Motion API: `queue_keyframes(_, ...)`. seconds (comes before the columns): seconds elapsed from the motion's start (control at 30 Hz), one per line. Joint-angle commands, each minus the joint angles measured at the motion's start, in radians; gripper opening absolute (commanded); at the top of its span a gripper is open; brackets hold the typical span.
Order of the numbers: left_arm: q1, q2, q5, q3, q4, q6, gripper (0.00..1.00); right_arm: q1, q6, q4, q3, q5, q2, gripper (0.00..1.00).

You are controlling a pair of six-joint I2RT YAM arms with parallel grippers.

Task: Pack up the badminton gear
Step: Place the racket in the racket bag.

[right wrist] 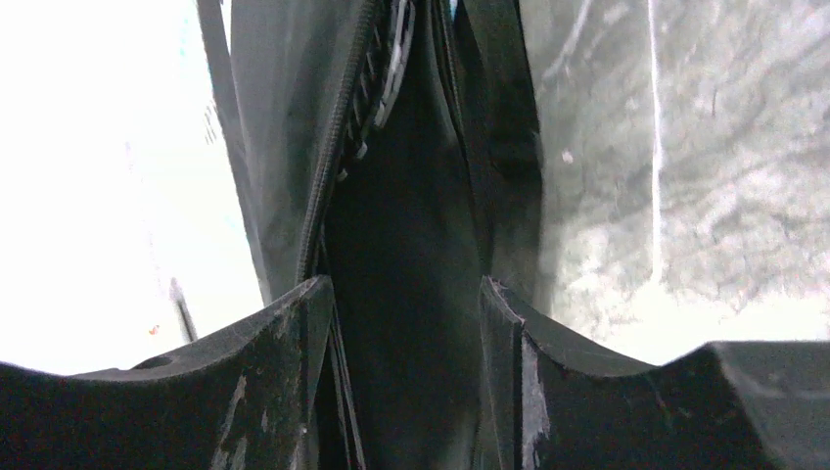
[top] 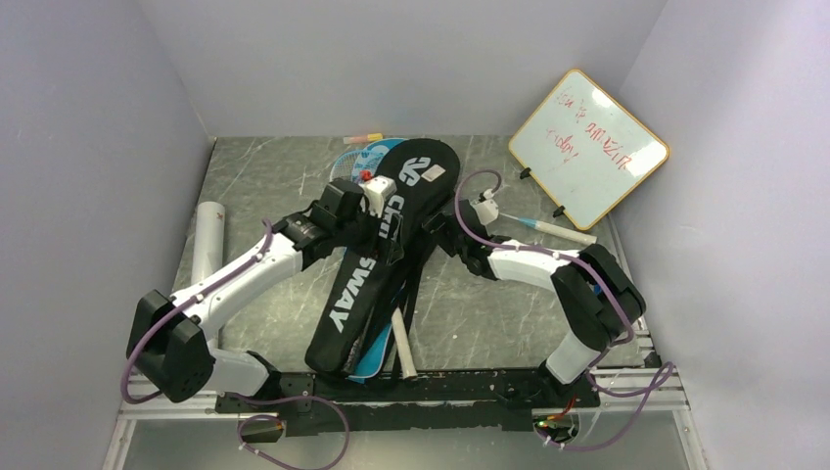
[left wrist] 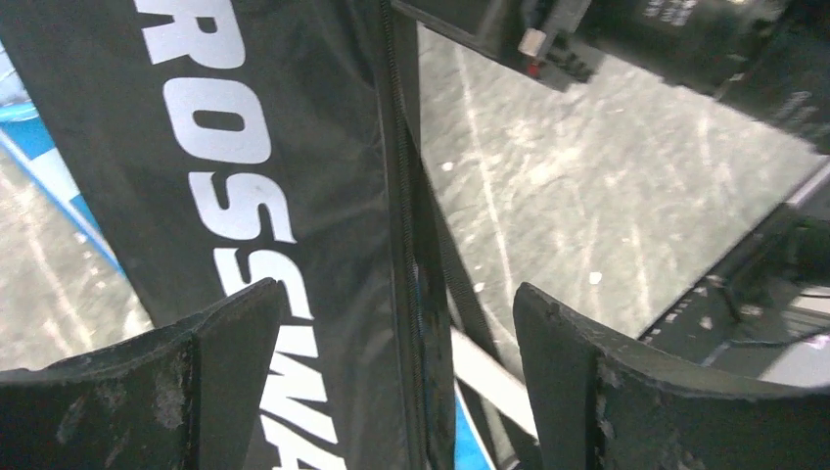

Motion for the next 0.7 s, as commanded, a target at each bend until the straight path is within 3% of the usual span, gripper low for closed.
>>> queue_keyframes(0.0,-0.057,-0.058,-0.197,0.004,-0.056,0.083,0.91,0.002,-0.028,-0.029,-0.016,-0.171,-0.068,0.59)
queue_keyframes(0.13,-0.106,-0.097,-0.256,-0.034,-0.082,0.115,0.90,0.003,-0.084,0.023,-0.105,-0.358,-0.110,0.56)
queue_keyframes(0.33,-0.113,-0.141,-0.251,-0.113,-0.082,0.084,0.81,0.009,-0.130,0.191,-0.193,-0.627,-0.096,0.37)
queue_keyframes(0.57,-0.155,-0.112,-0.267,-0.172,-0.065,0.040,0.79,0.042,-0.161,0.225,-0.201,-0.655,-0.075,0.32)
queue_keyframes(0.67,-0.173,-0.100,-0.289,-0.178,-0.060,0.033,0.75,0.044,-0.163,0.226,-0.188,-0.659,-0.051,0.25)
